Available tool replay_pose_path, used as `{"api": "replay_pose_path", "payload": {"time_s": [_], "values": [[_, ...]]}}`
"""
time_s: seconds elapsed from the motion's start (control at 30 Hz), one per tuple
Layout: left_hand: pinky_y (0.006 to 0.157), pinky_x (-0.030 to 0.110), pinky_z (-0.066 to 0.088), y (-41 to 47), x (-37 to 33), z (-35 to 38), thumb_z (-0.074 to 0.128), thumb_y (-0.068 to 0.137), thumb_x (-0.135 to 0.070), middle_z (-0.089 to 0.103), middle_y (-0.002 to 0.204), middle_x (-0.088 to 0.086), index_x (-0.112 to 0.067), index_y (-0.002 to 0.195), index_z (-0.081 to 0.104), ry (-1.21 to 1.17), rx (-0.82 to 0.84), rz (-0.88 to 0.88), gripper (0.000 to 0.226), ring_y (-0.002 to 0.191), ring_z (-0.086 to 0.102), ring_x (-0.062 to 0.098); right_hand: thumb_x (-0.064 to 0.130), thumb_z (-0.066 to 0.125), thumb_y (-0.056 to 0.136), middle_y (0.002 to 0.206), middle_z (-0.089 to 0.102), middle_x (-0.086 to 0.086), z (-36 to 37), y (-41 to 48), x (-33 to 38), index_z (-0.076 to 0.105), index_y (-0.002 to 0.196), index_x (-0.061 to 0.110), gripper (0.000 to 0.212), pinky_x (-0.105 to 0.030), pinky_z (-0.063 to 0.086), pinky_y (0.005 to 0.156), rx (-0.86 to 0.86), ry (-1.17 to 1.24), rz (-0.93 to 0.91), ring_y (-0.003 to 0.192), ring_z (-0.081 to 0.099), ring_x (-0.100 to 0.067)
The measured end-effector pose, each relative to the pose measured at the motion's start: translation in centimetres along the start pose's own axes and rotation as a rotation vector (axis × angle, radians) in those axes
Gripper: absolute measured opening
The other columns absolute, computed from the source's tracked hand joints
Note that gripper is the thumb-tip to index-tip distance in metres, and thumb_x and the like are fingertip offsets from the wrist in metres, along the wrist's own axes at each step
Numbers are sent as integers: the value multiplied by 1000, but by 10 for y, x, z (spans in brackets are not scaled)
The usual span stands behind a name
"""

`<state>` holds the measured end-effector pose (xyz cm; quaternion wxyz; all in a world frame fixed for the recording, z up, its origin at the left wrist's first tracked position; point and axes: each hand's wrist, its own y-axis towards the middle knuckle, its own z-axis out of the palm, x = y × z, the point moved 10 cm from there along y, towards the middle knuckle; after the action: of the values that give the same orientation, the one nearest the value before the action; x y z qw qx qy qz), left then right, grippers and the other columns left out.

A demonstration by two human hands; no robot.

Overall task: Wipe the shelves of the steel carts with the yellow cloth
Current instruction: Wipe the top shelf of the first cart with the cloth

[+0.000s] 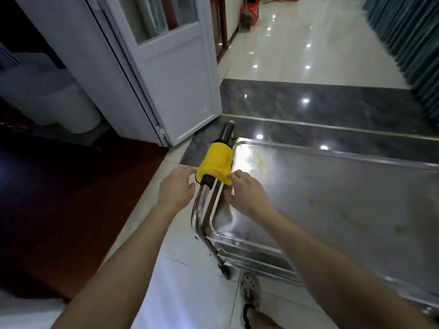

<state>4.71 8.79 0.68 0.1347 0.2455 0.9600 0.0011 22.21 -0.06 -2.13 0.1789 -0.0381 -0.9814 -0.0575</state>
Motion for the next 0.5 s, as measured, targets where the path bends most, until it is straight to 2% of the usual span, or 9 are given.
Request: {"api": "replay_pose_path", "payload": {"time_s": [0.13,0.27,0.4,0.5], "values": [[100,43,54,34,16,27,84,91,-26,67,137,-1,-25,139,64,29,95,-51,53,127,62,26,33,71,90,117,62,-9,21,39,0,60,117,13,36,-45,49,91,8,-51,-11,109,58,-33],[88,45,55,52,15,52,89,81,-40,66,122,-2,-24,127,62,41,107,-13,56,113,61,24,31,76,86,112,60,-7,37,56,-1,55,118,15,41,-44,48,93,-19,-79,12,104,57,-30],[75,41,51,60,18,58,79,89,-18,66,110,2,-20,116,64,-50,13,32,30,102,64,27,9,69,89,104,62,-9,39,64,1,56,114,13,28,-45,49,94,-66,-53,25,94,61,-32],[72,34,44,58,25,48,73,93,-11,65,109,4,-16,114,68,-130,-42,49,22,98,63,26,5,68,85,100,63,-12,26,55,-4,59,113,9,30,-47,49,92,-112,-47,62,88,61,-36]]}}
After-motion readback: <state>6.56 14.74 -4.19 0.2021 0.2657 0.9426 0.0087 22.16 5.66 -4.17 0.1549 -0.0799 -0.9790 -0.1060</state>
